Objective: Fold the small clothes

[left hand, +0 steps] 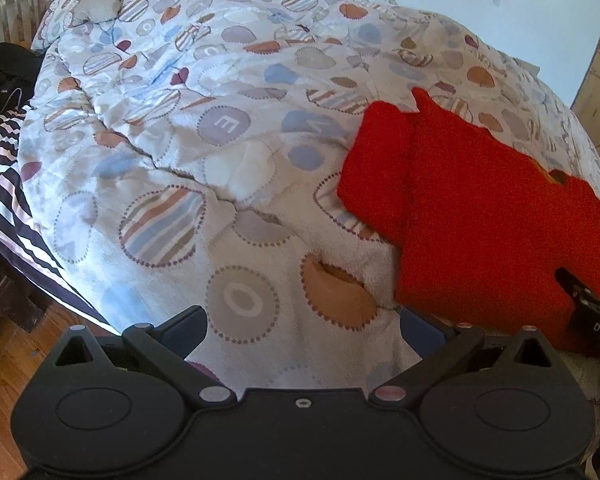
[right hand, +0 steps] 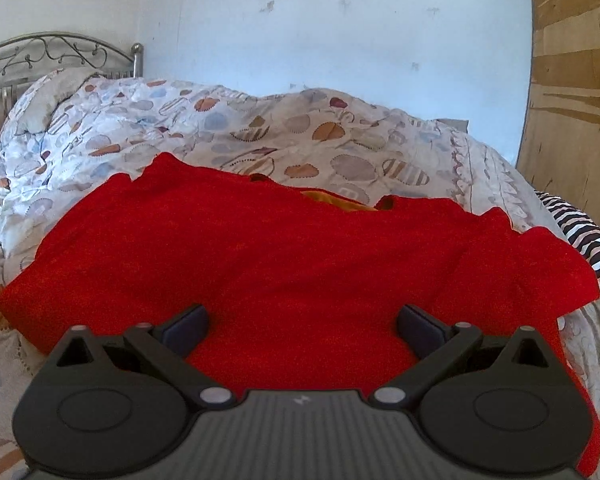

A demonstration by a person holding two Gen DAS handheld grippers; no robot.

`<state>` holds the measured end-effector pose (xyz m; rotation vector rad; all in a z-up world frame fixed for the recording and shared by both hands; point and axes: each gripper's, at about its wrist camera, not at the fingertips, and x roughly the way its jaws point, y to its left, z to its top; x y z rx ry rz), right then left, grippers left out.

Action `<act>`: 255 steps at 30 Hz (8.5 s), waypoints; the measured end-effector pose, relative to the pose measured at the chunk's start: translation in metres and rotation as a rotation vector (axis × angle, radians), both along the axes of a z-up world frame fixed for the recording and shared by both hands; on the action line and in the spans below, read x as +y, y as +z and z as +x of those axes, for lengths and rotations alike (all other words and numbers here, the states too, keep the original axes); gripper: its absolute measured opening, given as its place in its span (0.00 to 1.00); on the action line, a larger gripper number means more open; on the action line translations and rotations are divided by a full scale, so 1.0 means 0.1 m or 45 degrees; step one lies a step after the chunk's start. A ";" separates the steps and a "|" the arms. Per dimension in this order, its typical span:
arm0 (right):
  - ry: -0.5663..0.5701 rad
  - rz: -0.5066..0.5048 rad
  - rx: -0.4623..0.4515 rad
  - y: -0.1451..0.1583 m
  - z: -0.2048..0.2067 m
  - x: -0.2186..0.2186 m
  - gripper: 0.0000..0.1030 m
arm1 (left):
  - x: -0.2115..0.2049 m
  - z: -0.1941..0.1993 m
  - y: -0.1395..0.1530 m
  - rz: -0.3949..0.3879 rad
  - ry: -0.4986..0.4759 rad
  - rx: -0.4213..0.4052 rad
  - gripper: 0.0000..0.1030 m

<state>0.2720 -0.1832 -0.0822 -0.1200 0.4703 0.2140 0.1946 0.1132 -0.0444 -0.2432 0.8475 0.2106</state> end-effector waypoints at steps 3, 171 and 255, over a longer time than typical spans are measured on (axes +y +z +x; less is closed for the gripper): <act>-0.005 -0.001 -0.025 -0.01 -0.02 0.02 1.00 | -0.05 0.00 -0.02 -0.001 -0.020 0.010 0.99; -0.456 0.179 -0.298 0.32 -1.01 -1.31 1.00 | -1.53 1.40 1.20 -0.247 -0.619 -0.459 0.17; -0.303 0.655 -0.018 0.91 0.72 -2.45 0.06 | -2.78 0.54 0.57 0.139 -1.426 -0.563 0.17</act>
